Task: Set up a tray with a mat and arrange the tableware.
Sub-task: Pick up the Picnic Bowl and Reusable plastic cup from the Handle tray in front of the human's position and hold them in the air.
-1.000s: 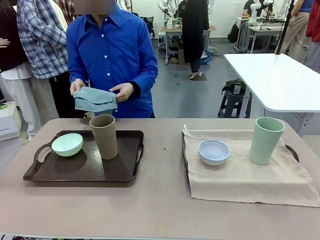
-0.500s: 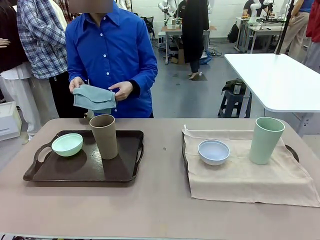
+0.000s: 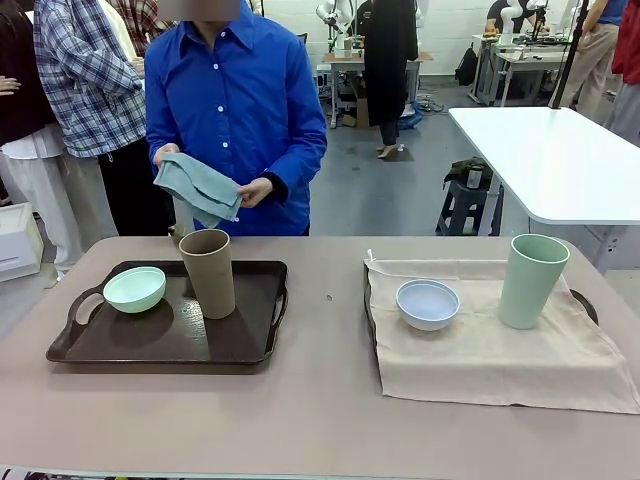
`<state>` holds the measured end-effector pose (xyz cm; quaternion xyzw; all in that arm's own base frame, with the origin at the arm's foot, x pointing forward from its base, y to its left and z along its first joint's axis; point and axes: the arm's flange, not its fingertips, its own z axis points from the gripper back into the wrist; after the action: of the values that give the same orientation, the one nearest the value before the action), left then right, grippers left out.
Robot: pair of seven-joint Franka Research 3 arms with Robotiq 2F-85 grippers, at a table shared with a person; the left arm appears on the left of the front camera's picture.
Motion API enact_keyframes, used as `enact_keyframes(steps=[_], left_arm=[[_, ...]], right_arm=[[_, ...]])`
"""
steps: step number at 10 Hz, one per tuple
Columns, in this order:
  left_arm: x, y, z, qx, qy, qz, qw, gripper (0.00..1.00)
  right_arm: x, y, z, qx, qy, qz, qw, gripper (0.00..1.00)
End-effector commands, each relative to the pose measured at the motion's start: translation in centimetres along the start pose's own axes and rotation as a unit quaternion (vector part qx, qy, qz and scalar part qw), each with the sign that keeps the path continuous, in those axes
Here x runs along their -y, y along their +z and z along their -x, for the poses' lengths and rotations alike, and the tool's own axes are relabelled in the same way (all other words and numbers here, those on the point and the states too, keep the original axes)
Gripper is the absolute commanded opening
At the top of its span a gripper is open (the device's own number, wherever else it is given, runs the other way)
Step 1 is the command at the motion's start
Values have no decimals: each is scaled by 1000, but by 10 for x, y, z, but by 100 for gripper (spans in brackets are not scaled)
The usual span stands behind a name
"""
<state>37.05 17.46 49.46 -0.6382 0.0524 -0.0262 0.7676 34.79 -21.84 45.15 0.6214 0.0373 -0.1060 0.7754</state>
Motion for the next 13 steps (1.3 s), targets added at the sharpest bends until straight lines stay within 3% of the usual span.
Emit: enact_keyframes(steps=[1,13], left_arm=[[0,0,1,5,7,-2,1000,100],[0,0,1,5,7,-2,1000,100]], right_arm=[[1,0,-1,3,-1,0,1000,100],[1,0,-1,3,-1,0,1000,100]])
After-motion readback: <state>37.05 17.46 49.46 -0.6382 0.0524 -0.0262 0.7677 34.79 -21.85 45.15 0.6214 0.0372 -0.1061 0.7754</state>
